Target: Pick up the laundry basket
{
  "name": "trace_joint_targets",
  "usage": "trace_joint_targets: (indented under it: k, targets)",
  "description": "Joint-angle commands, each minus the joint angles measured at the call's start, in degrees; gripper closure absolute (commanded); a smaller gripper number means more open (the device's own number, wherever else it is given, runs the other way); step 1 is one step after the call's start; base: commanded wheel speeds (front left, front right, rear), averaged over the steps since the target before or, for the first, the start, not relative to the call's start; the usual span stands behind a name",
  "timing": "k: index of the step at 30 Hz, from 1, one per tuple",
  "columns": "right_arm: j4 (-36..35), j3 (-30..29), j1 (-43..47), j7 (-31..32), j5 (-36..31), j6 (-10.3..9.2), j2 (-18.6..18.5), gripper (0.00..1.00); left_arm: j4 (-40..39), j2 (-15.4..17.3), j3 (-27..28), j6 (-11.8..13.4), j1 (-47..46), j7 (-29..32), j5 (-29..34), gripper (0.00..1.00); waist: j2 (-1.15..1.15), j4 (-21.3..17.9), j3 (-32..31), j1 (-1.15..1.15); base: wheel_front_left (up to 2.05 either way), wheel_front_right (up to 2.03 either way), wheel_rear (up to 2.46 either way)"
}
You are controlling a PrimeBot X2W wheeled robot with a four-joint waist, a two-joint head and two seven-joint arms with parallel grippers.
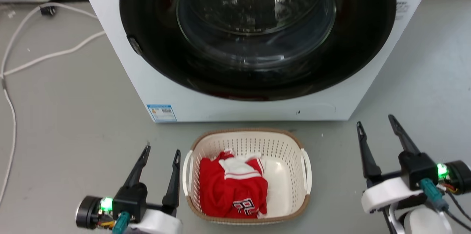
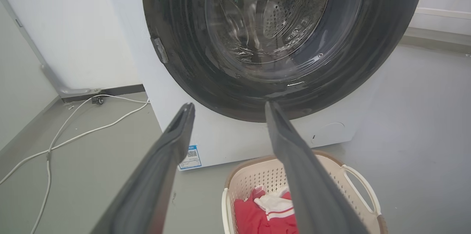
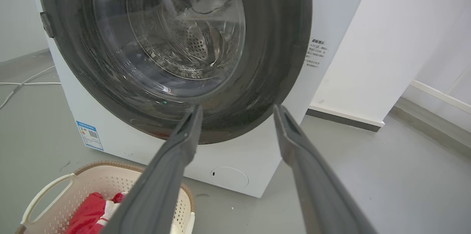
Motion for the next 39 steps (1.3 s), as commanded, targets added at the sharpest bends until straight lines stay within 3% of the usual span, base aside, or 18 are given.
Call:
trace_joint_targets:
  k: [1, 11, 19, 30, 39]
  targets:
    - [0.7, -0.5, -1.5, -0.1, -0.1, -0.04, 0.0, 0.0, 0.4, 0.5, 0.1, -0.3, -1.7, -0.1, 0.2, 0.0, 0.0, -0.6, 5.0, 0.0, 0.0, 0.0, 0.0]
    - [9.8, -0.7, -14.6, 0.3, 1.9, -0.04, 0.0, 0.0, 9.3, 4.2, 1.0, -3.1, -17.2, -0.2, -0.6, 0.0, 0.0, -1.0, 22.3, 0.0, 0.0, 0.0, 0.0]
    - [20.2, -0.7, -24.7, 1.9, 5.4, -0.04, 0.0, 0.0, 19.1, 6.9, -1.1, -4.4, -29.7, -0.1, -2.1, 0.0, 0.0, -0.5, 30.6, 0.0, 0.0, 0.0, 0.0]
    - [38.3, 2.0, -36.3, 6.9, 10.2, -0.04, 0.0, 0.0, 43.6, 8.9, -14.3, -4.5, -45.2, 0.4, -10.3, 0.0, 0.0, 0.7, 37.3, 0.0, 0.0, 0.0, 0.0]
    - [49.0, 7.7, -42.4, 11.7, 17.0, -0.04, 0.0, 0.0, 54.6, 9.1, -23.2, -4.5, -52.3, 1.2, -17.6, 0.0, 0.0, 1.7, 39.7, 0.0, 0.0, 0.0, 0.0]
